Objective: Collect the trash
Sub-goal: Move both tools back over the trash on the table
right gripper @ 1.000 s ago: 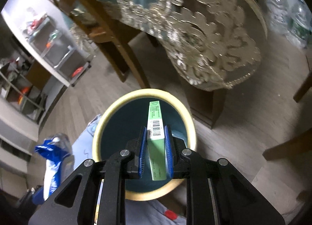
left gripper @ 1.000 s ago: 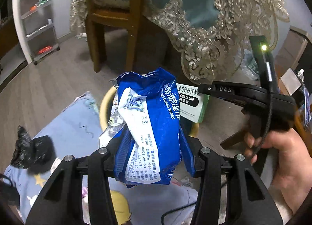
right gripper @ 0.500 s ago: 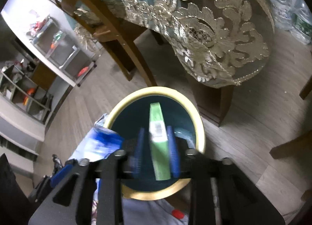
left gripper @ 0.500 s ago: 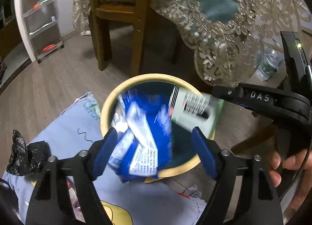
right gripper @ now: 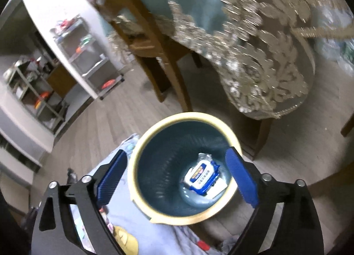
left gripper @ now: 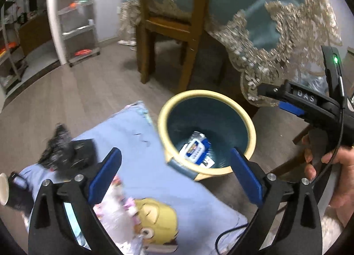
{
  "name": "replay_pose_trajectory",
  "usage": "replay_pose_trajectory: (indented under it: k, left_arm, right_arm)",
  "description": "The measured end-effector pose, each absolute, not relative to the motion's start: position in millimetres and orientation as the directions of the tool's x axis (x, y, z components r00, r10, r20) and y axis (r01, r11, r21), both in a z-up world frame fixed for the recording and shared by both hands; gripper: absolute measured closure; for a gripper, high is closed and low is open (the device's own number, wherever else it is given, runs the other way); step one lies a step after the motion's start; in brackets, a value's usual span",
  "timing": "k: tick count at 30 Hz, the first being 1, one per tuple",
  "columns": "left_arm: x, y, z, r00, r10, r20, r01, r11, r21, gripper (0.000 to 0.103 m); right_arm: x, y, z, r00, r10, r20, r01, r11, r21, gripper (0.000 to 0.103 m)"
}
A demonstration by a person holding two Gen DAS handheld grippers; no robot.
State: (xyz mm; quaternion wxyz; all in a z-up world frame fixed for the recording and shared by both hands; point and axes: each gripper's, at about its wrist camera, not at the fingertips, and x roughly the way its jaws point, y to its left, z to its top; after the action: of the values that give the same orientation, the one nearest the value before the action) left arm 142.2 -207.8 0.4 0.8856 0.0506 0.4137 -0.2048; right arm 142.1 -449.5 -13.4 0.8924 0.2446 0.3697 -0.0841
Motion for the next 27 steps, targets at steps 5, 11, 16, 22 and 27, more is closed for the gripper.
replay_pose_trajectory:
  k: [5, 11, 16, 22, 27]
  left_arm:
    - [113, -158, 25, 0.631, -0.287, -0.721, 0.330, 0.940, -0.086, 0.006]
    - [76, -102, 41, 0.681, -0.216, -0.699, 0.254, 0.966, -0.051, 0.006]
    - [48, -56, 41, 0.702, -0.156, -0.695, 0.187, 0.982, -0.031, 0.006]
    - [21, -6, 32, 0.709, -0.102, -0.698, 0.101, 0.994, -0.043, 0.006]
    - [4, 20, 19, 0.708, -0.056, -0.704, 0.070, 0.997, -0.009, 0.006]
  right_arm:
    - [130, -409, 14, 0.754, 0.014, -0.656, 0.244, 0.922, 0.299, 0.006]
    - [108, -368, 29, 0.783, 0.072, -0.617, 0.156, 0.939, 0.307, 0.006]
    - [92, -346, 29, 0.778, 0.115, -0.618, 0.155, 0.918, 0.365, 0.005]
    - [79, -301, 34, 0.781, 0.132, -0.610, 0.096, 0.940, 0.327, 0.005]
    - [80, -269, 28, 0.759, 0.165, -0.630, 0.053, 0.949, 0.312, 0.005]
